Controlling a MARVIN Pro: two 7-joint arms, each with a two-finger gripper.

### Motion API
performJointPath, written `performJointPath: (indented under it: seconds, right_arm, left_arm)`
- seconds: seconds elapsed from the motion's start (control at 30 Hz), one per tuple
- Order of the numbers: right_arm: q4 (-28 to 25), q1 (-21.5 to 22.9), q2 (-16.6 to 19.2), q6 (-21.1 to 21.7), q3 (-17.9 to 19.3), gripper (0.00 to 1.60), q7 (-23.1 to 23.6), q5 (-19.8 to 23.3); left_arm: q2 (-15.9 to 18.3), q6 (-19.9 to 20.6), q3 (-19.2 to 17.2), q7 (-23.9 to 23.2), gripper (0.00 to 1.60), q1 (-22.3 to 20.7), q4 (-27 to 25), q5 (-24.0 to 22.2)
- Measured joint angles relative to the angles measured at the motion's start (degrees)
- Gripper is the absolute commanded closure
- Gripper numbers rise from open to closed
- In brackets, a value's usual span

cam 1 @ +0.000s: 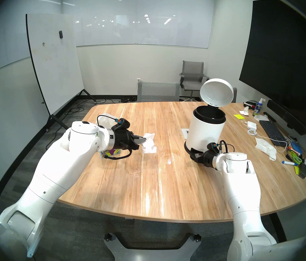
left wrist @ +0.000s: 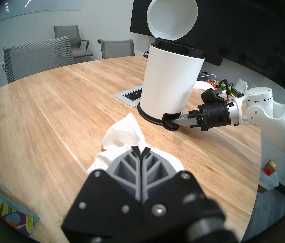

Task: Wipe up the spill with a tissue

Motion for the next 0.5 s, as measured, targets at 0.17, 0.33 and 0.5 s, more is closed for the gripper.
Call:
performJointPath:
  seconds: [0.17, 0.33, 0.5]
  right_arm:
    - [0.0, 0.01, 0.0, 0.0, 0.0, 1.6, 0.0, 0.0]
    - [0.01, 0.01, -0.01, 0.0, 0.01, 1.6, 0.0, 0.0]
    - [0.01, 0.01, -0.01, 0.0, 0.01, 1.6, 0.0, 0.0]
  left_arm:
    - [-1.79, 0.82, 1.89, 1.49, 1.6, -1.71, 0.63, 0.86]
    - [-3.44, 1.49, 3.23, 2.67, 1.6, -3.4, 1.22, 1.71]
    - [-5.3, 2.34, 4.4, 3.86, 1.6, -5.2, 1.76, 2.28]
